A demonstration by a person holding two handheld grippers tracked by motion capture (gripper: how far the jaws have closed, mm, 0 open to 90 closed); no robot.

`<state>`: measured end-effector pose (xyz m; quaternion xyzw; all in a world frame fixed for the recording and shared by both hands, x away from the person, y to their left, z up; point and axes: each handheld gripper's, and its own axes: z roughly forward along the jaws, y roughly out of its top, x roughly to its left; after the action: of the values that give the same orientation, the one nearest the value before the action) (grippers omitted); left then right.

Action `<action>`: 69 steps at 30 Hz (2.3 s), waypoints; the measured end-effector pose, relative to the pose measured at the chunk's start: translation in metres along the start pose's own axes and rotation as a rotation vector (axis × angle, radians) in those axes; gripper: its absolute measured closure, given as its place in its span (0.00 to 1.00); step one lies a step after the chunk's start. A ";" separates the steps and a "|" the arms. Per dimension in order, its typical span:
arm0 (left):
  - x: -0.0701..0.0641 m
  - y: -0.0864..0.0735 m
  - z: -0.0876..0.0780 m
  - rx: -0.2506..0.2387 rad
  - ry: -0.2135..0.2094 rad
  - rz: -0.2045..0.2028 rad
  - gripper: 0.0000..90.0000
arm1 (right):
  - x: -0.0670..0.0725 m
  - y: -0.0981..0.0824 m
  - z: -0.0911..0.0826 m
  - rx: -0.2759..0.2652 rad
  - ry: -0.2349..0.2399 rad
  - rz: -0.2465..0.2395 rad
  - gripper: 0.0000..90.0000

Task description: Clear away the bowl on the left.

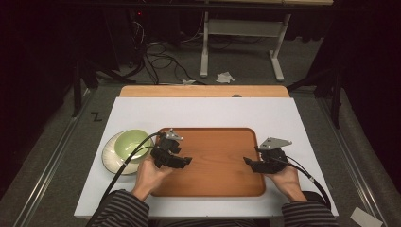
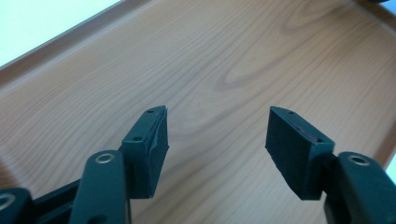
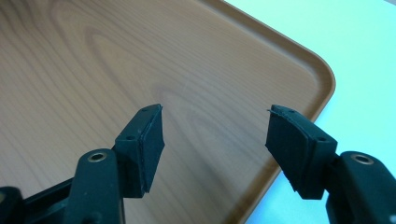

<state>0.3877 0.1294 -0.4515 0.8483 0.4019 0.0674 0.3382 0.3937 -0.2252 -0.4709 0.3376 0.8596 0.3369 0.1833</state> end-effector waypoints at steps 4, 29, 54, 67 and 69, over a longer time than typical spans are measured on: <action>0.001 0.001 -0.005 -0.014 0.008 0.000 0.44 | 0.001 0.000 -0.001 0.001 -0.004 0.002 0.43; 0.013 0.002 -0.023 -0.057 0.069 -0.027 0.45 | -0.002 -0.001 0.000 0.009 -0.001 0.001 0.44; 0.023 0.001 -0.035 -0.086 0.088 -0.053 0.44 | -0.003 -0.001 -0.003 -0.009 -0.011 0.003 0.44; 0.027 0.001 -0.043 -0.123 0.123 -0.068 0.45 | -0.006 -0.001 -0.003 0.001 -0.025 0.045 0.44; 0.029 0.000 -0.044 -0.122 0.130 -0.074 0.45 | -0.006 -0.001 -0.004 -0.001 -0.025 0.051 0.43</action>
<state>0.3898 0.1735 -0.4223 0.8045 0.4492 0.1340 0.3649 0.3949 -0.2317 -0.4684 0.3636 0.8481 0.3377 0.1855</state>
